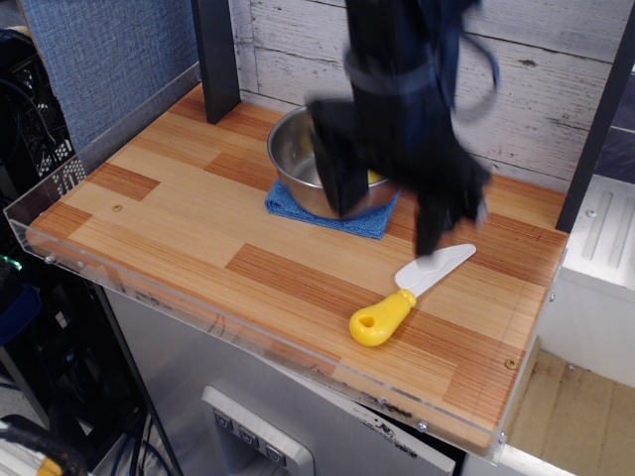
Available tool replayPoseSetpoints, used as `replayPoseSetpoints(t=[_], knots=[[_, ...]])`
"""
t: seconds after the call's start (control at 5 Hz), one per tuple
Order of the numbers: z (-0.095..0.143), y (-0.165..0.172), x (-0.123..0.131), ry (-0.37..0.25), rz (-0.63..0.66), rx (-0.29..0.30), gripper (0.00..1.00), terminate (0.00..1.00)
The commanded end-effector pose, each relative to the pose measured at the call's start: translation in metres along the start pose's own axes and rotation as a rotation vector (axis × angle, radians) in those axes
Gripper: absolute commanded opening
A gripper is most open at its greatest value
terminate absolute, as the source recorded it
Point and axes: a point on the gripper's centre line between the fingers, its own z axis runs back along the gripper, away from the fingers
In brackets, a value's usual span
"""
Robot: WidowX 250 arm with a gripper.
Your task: Put the knife to the left of the bowl.
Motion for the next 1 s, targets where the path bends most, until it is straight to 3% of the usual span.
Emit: replayPoseSetpoints(t=[0.0, 0.2, 0.6, 0.8], knots=[[-0.083, 0.018, -0.023, 0.166, 0.002, 0.061, 1.0, 0.0], [-0.105, 0.038, -0.033, 0.224, 0.032, 0.077, 1.0, 0.0], [-0.12, 0.032, -0.031, 0.245, 0.02, 0.097, 1.0, 0.0], [-0.125, 0.028, -0.035, 0.256, 0.029, 0.096, 0.0, 0.0]])
